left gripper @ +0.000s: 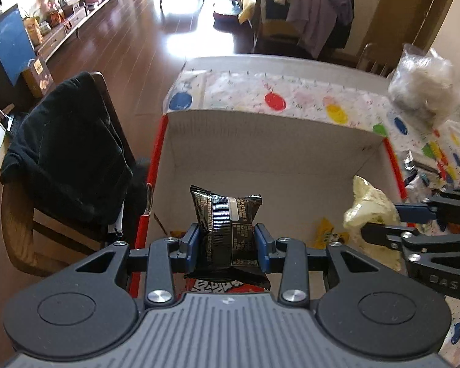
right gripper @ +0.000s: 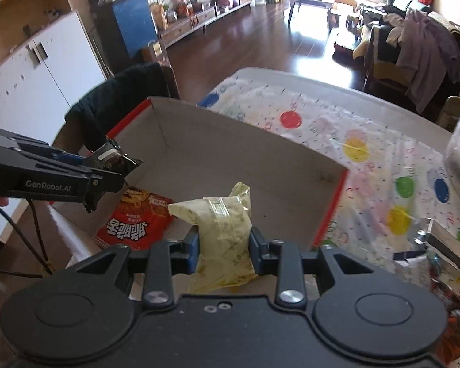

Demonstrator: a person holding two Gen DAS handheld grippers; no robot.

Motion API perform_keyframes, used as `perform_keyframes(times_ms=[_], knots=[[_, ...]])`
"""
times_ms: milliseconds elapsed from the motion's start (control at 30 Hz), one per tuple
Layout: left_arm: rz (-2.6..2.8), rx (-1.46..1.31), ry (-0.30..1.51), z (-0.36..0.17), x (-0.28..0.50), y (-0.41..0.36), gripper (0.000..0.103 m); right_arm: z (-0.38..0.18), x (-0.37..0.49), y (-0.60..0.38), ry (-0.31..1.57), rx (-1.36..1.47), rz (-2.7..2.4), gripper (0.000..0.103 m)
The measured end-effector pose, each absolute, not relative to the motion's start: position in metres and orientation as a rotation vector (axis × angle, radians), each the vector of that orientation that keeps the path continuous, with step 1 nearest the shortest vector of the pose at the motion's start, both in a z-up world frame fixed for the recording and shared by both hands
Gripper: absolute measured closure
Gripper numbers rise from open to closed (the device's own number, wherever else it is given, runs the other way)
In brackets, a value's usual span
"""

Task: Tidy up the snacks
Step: 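Carry both packets into the shoebox and open both tools to release them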

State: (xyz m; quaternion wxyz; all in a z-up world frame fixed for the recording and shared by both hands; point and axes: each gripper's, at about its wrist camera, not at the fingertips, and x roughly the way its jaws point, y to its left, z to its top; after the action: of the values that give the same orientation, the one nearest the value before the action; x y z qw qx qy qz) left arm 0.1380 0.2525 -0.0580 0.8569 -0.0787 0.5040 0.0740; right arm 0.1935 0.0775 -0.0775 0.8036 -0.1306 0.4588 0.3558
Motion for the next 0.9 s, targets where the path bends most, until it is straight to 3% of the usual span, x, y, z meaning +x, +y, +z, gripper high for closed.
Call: perform_keyframes(times_ms=[567,900], knots=[[0.097,-0.09,1.309,-0.096,0.181,0.249,0.066,-0.13,0.213,0.123,1.122,-0.443,0.726,0.071],[0.094,-0.05,1.311,-0.093,0.179,0.241,0.065,-0.123,0.205,0.117,1.081,-0.438,0.728,0.065]])
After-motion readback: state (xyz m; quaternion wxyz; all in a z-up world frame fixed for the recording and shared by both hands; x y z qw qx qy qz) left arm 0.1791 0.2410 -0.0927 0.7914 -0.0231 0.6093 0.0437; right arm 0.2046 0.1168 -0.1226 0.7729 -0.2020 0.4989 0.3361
